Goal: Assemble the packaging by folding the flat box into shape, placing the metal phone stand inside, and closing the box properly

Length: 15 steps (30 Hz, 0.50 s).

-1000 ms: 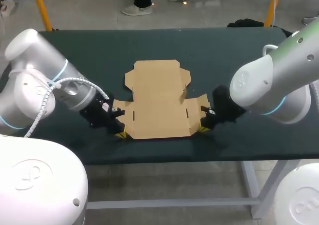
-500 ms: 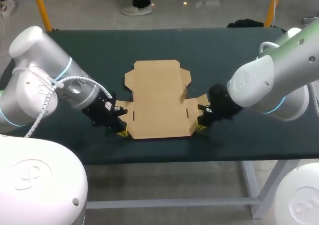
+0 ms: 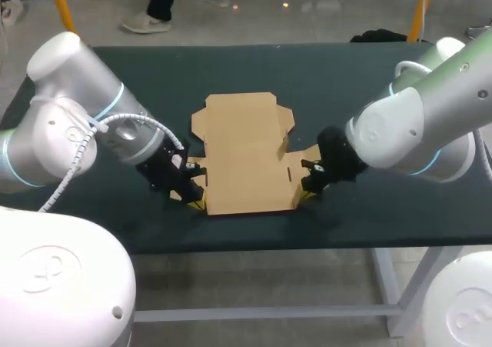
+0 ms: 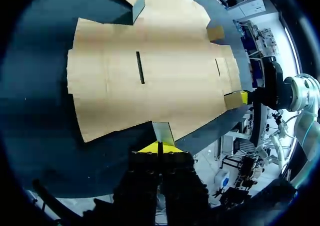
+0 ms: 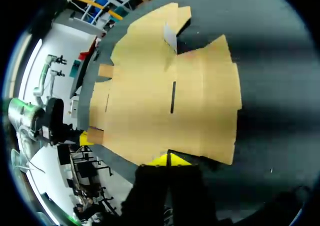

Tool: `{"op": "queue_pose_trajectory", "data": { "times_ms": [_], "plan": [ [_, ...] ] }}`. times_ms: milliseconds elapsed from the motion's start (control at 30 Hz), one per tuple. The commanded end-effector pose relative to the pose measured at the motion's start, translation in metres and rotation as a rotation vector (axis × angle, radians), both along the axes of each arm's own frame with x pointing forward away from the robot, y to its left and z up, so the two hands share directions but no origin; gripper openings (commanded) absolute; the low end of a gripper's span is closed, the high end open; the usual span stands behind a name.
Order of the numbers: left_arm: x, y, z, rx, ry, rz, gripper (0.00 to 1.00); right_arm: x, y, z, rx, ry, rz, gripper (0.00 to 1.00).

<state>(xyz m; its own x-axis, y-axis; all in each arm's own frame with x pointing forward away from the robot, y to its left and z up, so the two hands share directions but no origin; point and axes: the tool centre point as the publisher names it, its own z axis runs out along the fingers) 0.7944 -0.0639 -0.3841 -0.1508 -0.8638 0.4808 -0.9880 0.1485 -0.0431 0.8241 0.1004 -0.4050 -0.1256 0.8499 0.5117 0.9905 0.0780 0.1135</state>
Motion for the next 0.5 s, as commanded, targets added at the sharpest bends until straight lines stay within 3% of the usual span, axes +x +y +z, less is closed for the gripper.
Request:
{"op": "queue_pose_trajectory", "data": {
  "times_ms": [33,500],
  "plan": [
    [0.0004,-0.0103,0.0005,0.026,0.001,-0.005,0.0,-0.0001,0.0016,0.0026,-0.01,0.001,0.003,0.0],
    [0.0043,-0.0194,-0.0042,0.041,-0.005,0.007,0.0,-0.0011,0.006,0.0015,-0.035,0.001,0.025,0.0]
  ]
}}
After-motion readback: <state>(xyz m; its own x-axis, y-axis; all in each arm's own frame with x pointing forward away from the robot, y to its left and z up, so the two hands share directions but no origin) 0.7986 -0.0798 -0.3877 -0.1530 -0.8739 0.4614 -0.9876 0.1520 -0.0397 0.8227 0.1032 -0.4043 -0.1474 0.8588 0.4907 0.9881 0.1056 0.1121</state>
